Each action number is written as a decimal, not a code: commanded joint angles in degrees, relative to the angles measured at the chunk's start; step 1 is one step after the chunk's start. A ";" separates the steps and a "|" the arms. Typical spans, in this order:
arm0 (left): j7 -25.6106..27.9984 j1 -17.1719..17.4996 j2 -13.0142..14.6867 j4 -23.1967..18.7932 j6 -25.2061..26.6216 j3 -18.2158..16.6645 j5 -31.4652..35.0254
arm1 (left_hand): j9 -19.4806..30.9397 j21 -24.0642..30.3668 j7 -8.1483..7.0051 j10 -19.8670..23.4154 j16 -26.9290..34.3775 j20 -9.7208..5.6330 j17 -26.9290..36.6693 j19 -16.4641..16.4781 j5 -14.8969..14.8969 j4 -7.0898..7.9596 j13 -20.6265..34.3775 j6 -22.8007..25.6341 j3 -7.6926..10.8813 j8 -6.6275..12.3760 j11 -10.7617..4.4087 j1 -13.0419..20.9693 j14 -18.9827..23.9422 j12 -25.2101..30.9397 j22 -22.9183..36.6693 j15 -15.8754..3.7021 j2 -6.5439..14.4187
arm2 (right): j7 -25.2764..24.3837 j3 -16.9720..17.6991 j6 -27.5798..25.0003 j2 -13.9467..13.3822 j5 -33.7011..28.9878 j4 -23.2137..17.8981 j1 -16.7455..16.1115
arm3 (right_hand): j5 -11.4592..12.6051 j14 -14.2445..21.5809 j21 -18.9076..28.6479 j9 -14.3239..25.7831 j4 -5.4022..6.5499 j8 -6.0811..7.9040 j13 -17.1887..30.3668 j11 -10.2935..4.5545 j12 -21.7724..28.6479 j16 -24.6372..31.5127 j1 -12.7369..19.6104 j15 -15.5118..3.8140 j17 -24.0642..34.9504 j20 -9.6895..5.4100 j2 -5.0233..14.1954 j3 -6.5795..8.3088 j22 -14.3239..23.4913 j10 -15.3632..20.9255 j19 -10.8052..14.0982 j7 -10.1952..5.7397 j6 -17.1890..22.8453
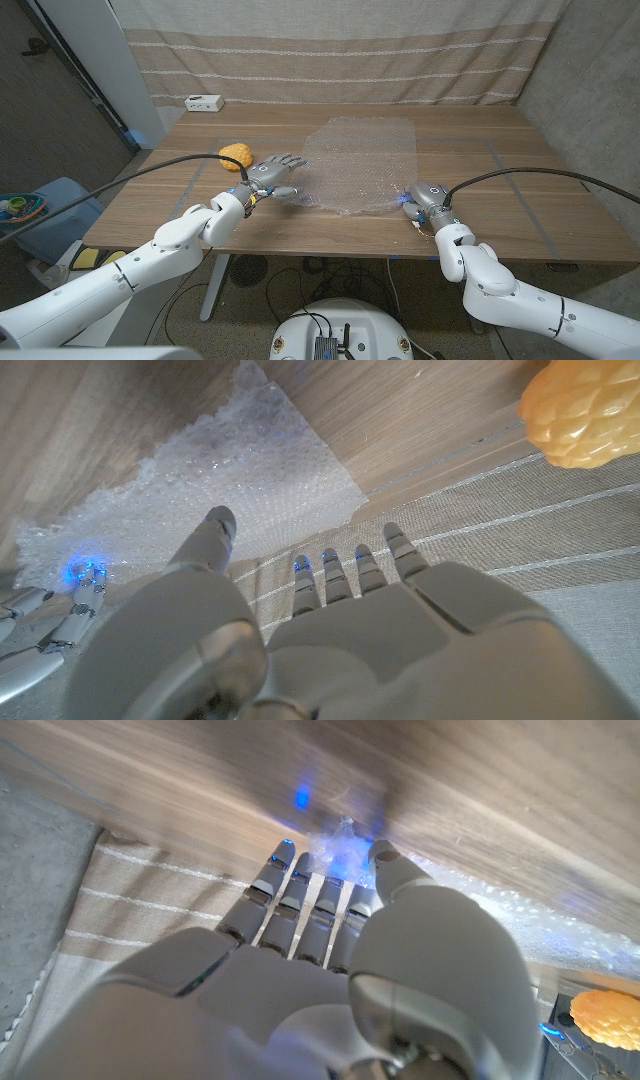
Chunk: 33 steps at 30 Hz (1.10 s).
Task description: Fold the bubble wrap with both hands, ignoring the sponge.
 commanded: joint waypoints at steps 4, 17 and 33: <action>-2.55 -1.13 0.33 -0.24 -0.48 1.12 2.32 | 0.10 -0.37 -0.04 0.13 0.34 -0.19 0.33 0.14 -0.24 0.20 0.29 0.07 -1.61 0.46 -0.56 -0.14 0.14 0.44 0.07 -0.14 -3.48 | -6.89 5.56 5.59 6.26 -0.95 4.79 -2.89 | -0.18 0.47 0.35 0.15 0.19 0.66 0.16 0.26 0.12 0.81 0.94 -8.11 0.58 -0.03 0.78 -0.56 0.34 0.85 0.78 1.25 1.96; -5.61 -2.81 0.65 0.88 -3.53 1.60 1.41 | 0.12 -1.22 -0.02 -0.24 0.25 0.59 0.43 -0.52 0.79 0.89 0.35 -0.59 -4.84 0.07 -0.89 -1.19 -0.61 0.43 0.12 0.44 -8.44 | -12.37 15.72 10.39 9.56 10.13 3.58 -7.77 | 0.02 1.09 0.32 0.35 -0.05 1.33 0.17 1.24 0.28 0.96 2.01 -7.46 0.46 0.52 1.07 -0.63 0.40 3.31 0.72 3.15 4.34; 2.10 -2.79 -2.95 4.17 -1.32 4.95 12.02 | 0.16 -1.77 -0.23 -1.43 0.88 0.50 0.47 0.51 2.96 0.55 0.46 -5.63 -5.27 0.18 -1.77 6.24 0.54 0.66 0.14 -0.51 -8.46 | -16.64 21.21 14.81 11.49 18.96 0.89 -10.41 | 0.25 1.68 0.06 0.44 -0.67 1.79 0.15 2.49 -0.26 -0.62 3.43 -6.04 -1.02 1.39 0.79 1.06 0.39 3.99 0.15 5.52 5.99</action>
